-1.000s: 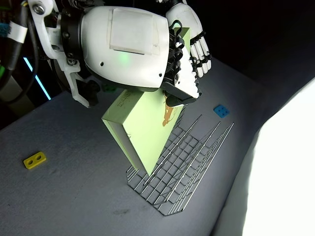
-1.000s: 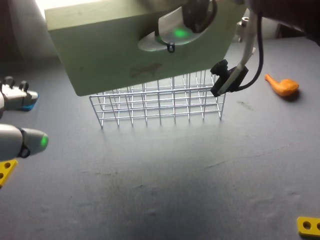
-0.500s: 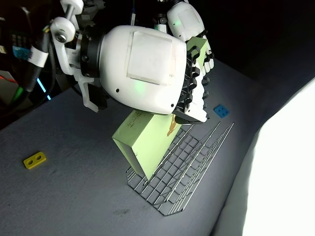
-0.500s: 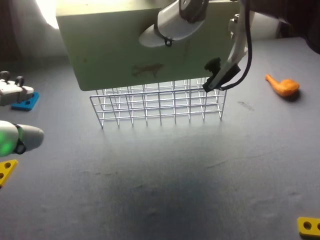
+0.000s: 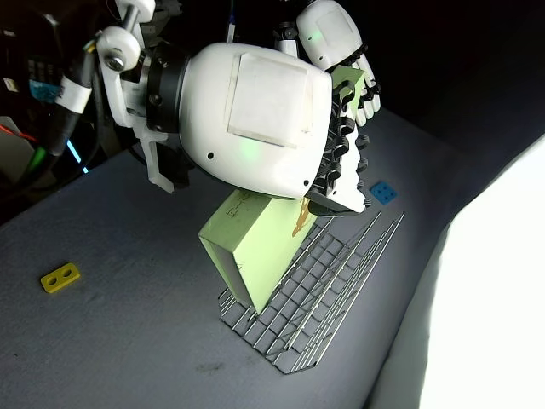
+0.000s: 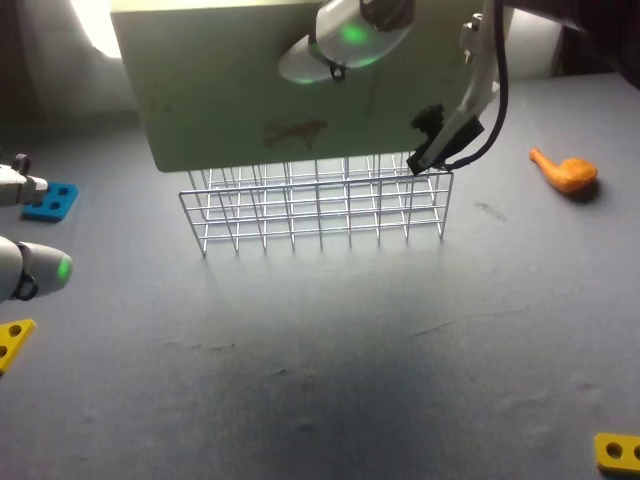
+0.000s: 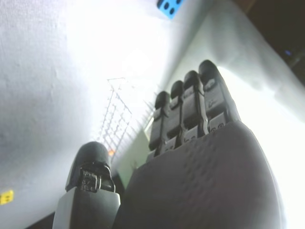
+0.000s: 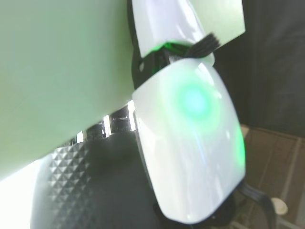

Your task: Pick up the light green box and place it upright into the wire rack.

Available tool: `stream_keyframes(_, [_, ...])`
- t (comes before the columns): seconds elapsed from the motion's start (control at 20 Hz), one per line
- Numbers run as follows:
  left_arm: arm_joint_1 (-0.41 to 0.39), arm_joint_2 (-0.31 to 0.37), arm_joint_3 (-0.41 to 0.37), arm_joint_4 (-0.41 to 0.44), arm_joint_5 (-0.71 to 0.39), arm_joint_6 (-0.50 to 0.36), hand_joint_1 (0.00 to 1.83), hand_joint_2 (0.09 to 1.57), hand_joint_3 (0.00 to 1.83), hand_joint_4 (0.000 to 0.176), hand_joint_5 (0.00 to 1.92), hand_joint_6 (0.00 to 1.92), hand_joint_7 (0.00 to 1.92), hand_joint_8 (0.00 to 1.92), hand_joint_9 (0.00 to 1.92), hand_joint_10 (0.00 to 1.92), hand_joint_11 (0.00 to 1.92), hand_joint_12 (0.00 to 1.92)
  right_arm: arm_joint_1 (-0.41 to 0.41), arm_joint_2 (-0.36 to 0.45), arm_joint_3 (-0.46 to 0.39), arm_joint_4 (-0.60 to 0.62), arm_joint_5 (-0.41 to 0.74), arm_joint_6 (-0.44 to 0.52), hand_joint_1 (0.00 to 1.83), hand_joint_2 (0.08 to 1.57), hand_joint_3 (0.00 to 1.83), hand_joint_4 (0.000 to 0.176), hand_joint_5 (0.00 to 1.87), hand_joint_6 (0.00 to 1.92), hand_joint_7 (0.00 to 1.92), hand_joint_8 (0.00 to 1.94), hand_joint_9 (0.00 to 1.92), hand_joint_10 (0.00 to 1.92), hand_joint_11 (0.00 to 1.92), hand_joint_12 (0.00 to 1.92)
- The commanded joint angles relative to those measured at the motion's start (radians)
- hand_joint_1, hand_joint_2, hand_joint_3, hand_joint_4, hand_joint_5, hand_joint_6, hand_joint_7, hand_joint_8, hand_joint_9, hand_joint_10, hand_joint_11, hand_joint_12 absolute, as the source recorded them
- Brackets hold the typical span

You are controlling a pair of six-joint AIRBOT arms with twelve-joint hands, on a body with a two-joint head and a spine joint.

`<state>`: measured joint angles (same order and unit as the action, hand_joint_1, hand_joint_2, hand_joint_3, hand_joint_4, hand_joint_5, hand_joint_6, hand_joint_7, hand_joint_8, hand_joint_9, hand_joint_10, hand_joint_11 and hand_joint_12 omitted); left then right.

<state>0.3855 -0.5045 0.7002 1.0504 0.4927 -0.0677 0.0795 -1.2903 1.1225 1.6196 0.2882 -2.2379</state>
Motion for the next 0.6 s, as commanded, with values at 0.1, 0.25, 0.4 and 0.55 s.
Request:
stream_keyframes(0.1, [-0.042,-0.004,0.022,0.018,-0.011,0.050,0.00,1.28,0.00,0.000,0.11,0.00,0.10,0.00,0.08,0.00,0.00,0.25,0.009,0.009,-0.007,-0.024,0.006,0.002,1.38,1.12,0.00,0.000,1.02,0.77,1.00,1.09,0.81,1.34,0.57,1.58])
stream_keyframes(0.25, [-0.064,-0.008,0.037,-0.040,-0.011,0.116,0.00,1.27,0.00,0.000,0.13,0.01,0.10,0.00,0.07,0.00,0.00,0.24,-0.001,0.009,-0.009,-0.026,0.006,0.000,1.38,1.12,0.00,0.000,1.01,0.79,0.98,1.11,0.84,1.31,0.61,1.53])
stream_keyframes(0.4, [-0.072,-0.010,0.052,-0.104,-0.011,0.192,0.00,1.27,0.00,0.000,0.14,0.01,0.11,0.00,0.09,0.01,0.00,0.26,-0.016,0.009,-0.009,-0.030,0.002,-0.007,1.38,1.11,0.00,0.000,0.99,0.83,1.00,1.08,0.85,1.28,0.61,1.52])
stream_keyframes(0.55, [-0.072,-0.011,0.060,-0.123,-0.018,0.215,0.00,1.27,0.00,0.000,0.11,0.00,0.10,0.00,0.08,0.00,0.00,0.23,-0.030,0.008,-0.006,-0.033,0.005,-0.015,1.38,1.10,0.00,0.000,1.01,0.80,1.02,1.05,0.87,1.26,0.64,1.51])
